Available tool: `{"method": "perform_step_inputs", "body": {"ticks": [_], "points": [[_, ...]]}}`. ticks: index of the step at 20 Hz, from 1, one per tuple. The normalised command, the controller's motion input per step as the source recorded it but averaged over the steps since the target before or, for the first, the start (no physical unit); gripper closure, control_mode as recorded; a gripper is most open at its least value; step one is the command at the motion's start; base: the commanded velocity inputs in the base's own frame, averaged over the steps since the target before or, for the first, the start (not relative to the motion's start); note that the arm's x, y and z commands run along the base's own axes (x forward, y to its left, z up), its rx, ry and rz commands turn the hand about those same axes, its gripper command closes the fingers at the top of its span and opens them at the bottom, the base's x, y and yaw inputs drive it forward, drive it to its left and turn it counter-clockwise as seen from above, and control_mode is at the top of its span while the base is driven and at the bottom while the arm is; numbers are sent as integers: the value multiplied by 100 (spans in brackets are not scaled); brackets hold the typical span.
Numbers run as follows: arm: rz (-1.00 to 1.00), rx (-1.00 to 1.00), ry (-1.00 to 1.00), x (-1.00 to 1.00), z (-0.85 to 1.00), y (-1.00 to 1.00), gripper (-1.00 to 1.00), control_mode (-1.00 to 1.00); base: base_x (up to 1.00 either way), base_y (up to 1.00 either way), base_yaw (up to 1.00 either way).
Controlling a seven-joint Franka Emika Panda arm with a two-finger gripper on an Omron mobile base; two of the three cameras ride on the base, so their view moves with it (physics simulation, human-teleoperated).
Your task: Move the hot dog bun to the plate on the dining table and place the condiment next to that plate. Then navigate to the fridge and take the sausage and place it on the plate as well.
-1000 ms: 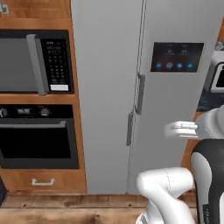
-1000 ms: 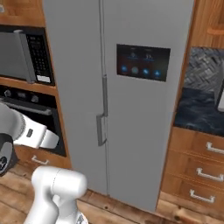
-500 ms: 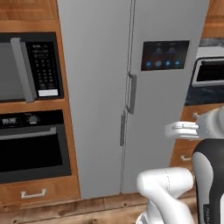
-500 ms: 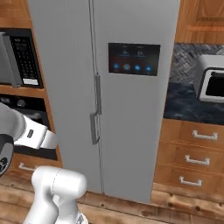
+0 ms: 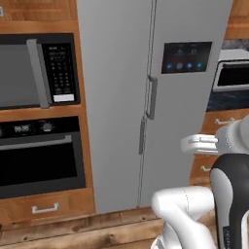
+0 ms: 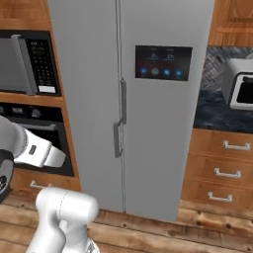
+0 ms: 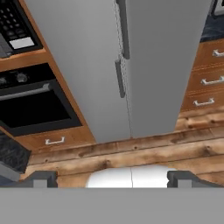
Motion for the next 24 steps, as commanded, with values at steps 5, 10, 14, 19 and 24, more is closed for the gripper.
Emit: {"method": "perform_step_inputs", "body": {"ticks": [5, 10, 14, 19, 24], "points": [[0, 0, 0, 0, 0, 0, -100, 100, -44, -14, 5], [0, 0, 0, 0, 0, 0, -100, 100, -7, -34, 10], [0, 0, 0, 0, 0, 0, -100, 100, -2, -34, 1], [0, 0, 0, 0, 0, 0, -100, 100, -2, -16, 0], [0, 0, 0, 0, 0, 0, -100, 100, 17, -10, 0]]}}
